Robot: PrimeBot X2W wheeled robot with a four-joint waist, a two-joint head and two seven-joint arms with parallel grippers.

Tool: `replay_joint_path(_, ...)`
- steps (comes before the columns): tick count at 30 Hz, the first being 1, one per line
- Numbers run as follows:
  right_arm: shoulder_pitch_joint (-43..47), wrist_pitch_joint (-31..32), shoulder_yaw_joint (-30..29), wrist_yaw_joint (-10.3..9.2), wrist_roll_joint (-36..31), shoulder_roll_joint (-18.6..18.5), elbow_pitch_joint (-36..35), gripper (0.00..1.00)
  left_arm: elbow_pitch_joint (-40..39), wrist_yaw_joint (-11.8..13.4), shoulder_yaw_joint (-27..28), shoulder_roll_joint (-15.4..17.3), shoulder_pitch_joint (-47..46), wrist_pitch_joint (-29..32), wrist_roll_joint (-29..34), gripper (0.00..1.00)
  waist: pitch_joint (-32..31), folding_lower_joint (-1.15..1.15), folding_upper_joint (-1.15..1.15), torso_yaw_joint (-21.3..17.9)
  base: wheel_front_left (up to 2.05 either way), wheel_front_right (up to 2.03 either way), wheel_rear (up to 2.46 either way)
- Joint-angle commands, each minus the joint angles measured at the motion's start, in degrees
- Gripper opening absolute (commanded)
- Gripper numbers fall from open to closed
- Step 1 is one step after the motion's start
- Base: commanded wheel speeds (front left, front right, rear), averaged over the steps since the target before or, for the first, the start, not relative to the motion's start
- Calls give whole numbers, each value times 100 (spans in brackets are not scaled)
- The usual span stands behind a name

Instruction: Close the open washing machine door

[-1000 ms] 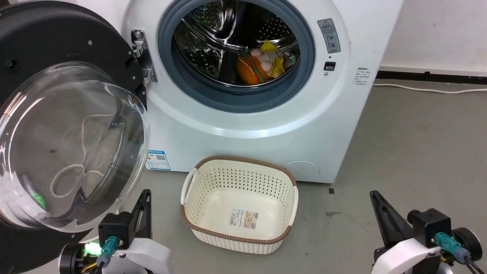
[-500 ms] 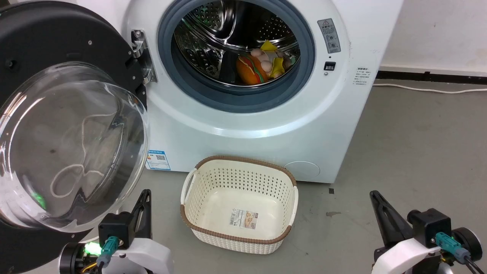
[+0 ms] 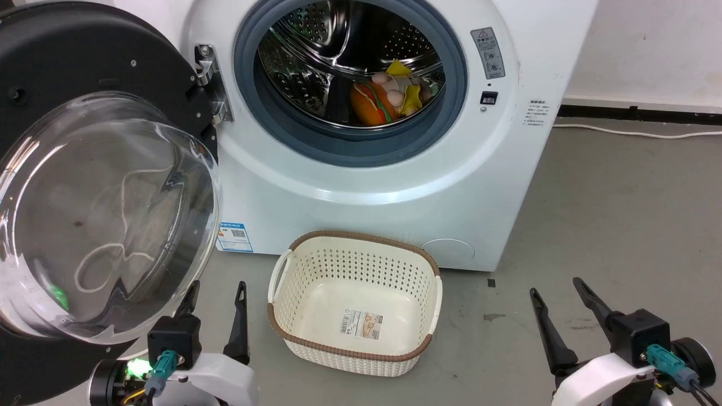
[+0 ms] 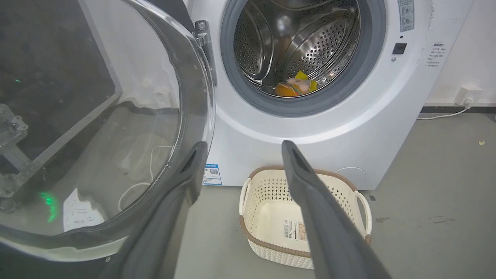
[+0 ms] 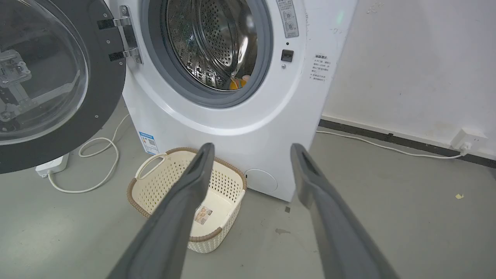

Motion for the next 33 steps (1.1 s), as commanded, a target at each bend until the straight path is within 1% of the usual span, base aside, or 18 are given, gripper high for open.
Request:
replay_joint_path(1, 8, -43, -21, 0, 34, 1, 6, 100, 5, -5, -2, 0, -1, -45, -12, 100, 0, 0, 0, 4, 0, 0, 0)
replay_joint_path(12, 41, -175, -41, 1, 146, 2, 39, 100, 21, -28, -35, 3, 6, -177, -35, 100, -14, 0, 0, 156, 0, 0, 0)
replay_joint_path(24, 89, -318, 43, 1, 174, 4, 49, 100, 41, -67, -58, 17, 34, -321, -62, 100, -58, 0, 0, 599, 0, 0, 0)
replay_joint_path(33, -20, -426, 276, 1, 188, 5, 125, 100, -71, -24, 12, 18, 123, -428, -104, 100, -8, 0, 0, 862, 0, 0, 0)
